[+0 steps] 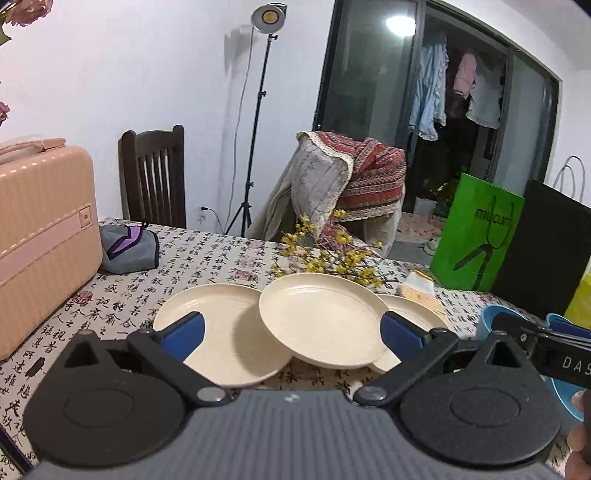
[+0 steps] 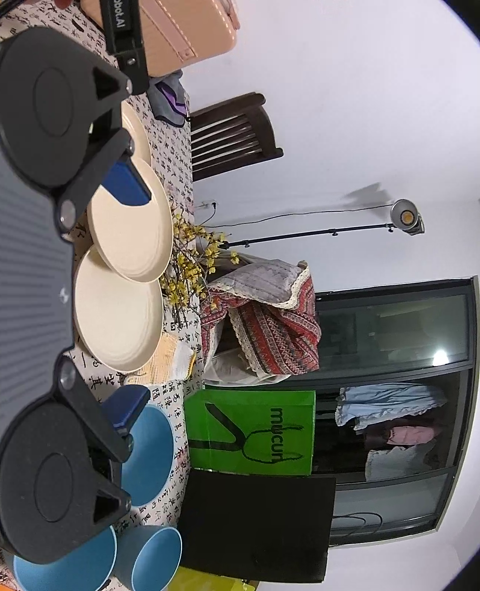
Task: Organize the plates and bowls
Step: 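Move both grippers forward toward the stack of cream plates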
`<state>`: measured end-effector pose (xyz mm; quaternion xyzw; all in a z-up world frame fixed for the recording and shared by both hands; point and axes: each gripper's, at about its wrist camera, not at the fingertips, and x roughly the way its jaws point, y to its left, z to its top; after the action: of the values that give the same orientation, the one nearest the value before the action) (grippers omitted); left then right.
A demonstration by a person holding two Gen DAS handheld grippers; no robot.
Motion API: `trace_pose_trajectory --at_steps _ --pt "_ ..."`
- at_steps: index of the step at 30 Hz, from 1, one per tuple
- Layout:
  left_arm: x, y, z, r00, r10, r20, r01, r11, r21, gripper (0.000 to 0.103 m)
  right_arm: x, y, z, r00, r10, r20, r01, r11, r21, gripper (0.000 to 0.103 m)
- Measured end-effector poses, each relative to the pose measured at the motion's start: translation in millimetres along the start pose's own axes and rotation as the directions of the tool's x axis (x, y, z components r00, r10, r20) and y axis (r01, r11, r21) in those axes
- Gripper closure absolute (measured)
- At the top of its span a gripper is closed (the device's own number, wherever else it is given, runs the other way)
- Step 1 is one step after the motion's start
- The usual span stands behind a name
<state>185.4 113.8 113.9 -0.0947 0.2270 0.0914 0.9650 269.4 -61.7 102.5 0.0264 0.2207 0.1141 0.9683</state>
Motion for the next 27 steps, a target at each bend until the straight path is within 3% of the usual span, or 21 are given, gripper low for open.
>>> trace_pose_trajectory --at_steps 15,27 --pt "45 -2 21 0.999 0.035 -0.016 -0.035 0.999 -0.006 0.0 54 9 14 0.999 -0.001 -0.047 0.001 1.0 0.016 0.0" --pt "78 1 42 0.999 0.046 -0.021 -0.047 0.997 -0.064 0.0 89 13 32 0.998 0.018 -0.062 -0.015 0.998 0.053 0.0"
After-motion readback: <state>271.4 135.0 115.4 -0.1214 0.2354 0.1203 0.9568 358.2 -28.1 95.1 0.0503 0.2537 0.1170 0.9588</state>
